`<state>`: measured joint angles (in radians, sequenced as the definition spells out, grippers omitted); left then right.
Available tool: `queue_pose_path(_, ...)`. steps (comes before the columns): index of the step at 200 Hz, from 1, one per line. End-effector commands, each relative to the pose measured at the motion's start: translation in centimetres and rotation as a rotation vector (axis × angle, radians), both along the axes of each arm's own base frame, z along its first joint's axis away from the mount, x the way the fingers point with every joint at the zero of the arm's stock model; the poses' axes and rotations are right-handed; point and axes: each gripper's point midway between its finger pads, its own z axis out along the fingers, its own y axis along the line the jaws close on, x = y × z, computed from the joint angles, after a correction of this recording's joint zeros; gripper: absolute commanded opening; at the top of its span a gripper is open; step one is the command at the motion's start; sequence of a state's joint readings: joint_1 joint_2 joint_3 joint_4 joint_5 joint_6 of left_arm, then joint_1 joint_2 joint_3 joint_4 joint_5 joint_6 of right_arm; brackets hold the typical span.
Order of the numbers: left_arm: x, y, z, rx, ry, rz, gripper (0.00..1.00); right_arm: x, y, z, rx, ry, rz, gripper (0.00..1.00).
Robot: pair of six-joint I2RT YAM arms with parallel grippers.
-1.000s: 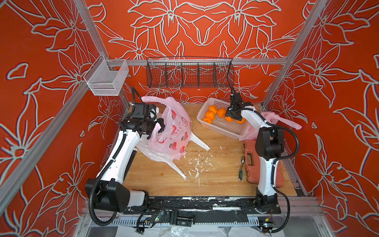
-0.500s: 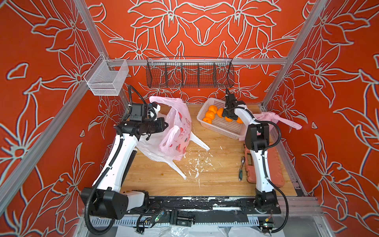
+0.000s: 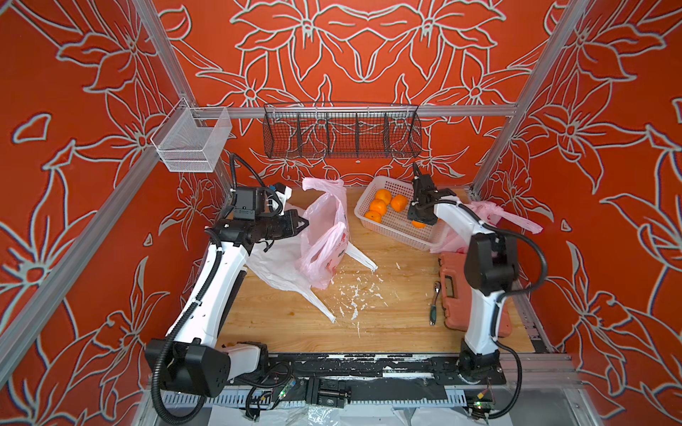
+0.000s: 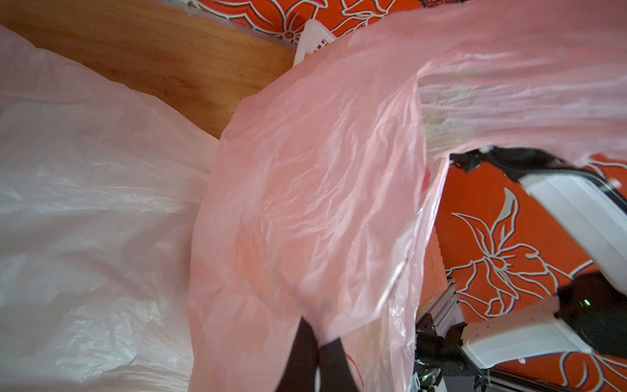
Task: Place the oranges into plastic bags & tie knots
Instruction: Pick up the orange from the basket, then place the orange in the plastic bag.
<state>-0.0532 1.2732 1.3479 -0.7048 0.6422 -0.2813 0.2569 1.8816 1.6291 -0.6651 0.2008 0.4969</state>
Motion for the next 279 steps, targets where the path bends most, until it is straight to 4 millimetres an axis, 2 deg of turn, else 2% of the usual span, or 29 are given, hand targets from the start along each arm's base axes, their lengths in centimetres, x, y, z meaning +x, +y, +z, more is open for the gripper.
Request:
queue_pose_path(1,-0.3,-0.6,1.8,-0.044,-0.049,-0.033,0.0,-3.7,7.2,9.0,0.129,-0.263,0.188,0.4)
queue_pose_path(37,-0.3,-0.7,1.7,-0.05,-0.044,-0.04,0.0,-12.6,18.8,17.2,0.488,-0.435,0.525,0.39)
queue_pose_path(52,-0.3,-0.8,1.7,-0.057,-0.041,-0.045,0.0,-15.1,22.7,19.9,0.607,-0.472,0.652,0.39)
queue_pose_path(65,-0.4,-0.8,1.9,-0.06,-0.047,-0.048,0.0,-16.6,25.3,21.3,0.679,-0.469,0.739,0.39)
queue_pose_path(84,-0.5,-0.8,1.9,-0.058,-0.049,-0.048,0.0,-16.7,27.6,21.2,0.718,-0.441,0.77,0.39)
queue_pose_path(112,-0.6,-0.8,1.8,-0.061,-0.046,-0.047,0.0,-15.3,29.9,18.5,0.681,-0.359,0.762,0.39)
queue_pose_path(117,-0.6,-0.7,1.8,-0.061,-0.047,-0.044,0.0,-15.2,30.1,18.2,0.674,-0.346,0.764,0.44)
queue_pose_path(133,-0.5,-0.4,1.4,-0.046,-0.036,-0.023,0.0,-15.5,30.3,18.7,0.67,-0.369,0.794,0.75)
queue_pose_path(145,-0.2,0.0,0.9,-0.029,-0.02,0.003,0.0,-16.3,29.5,20.1,0.635,-0.428,0.825,0.84)
queue_pose_path(162,0.0,0.2,0.4,-0.024,-0.002,0.017,0.0,-17.3,27.1,20.8,0.538,-0.477,0.822,0.84)
queue_pose_path(183,-0.1,0.3,0.1,-0.015,0.007,0.019,0.0,-18.2,22.6,19.6,0.414,-0.502,0.736,0.81)
queue_pose_path(202,-0.1,1.0,-0.5,0.039,0.02,0.04,0.0,-17.7,16.8,17.4,0.251,-0.497,0.551,0.78)
queue_pose_path(219,-0.1,1.5,-1.1,0.101,0.035,0.059,0.0,-16.0,10.9,14.3,0.122,-0.381,0.347,0.76)
queue_pose_path(237,-0.1,1.8,-1.5,0.179,0.034,0.069,0.0,-13.4,6.0,10.5,0.086,-0.225,0.205,0.75)
queue_pose_path(262,0.3,2.1,-1.9,0.261,0.039,0.081,0.0,-8.5,0.9,6.7,-0.067,-0.079,0.104,0.73)
queue_pose_path(279,0.8,2.1,-2.0,0.297,0.053,0.087,0.0,-5.2,-1.9,4.9,-0.141,-0.011,0.055,0.72)
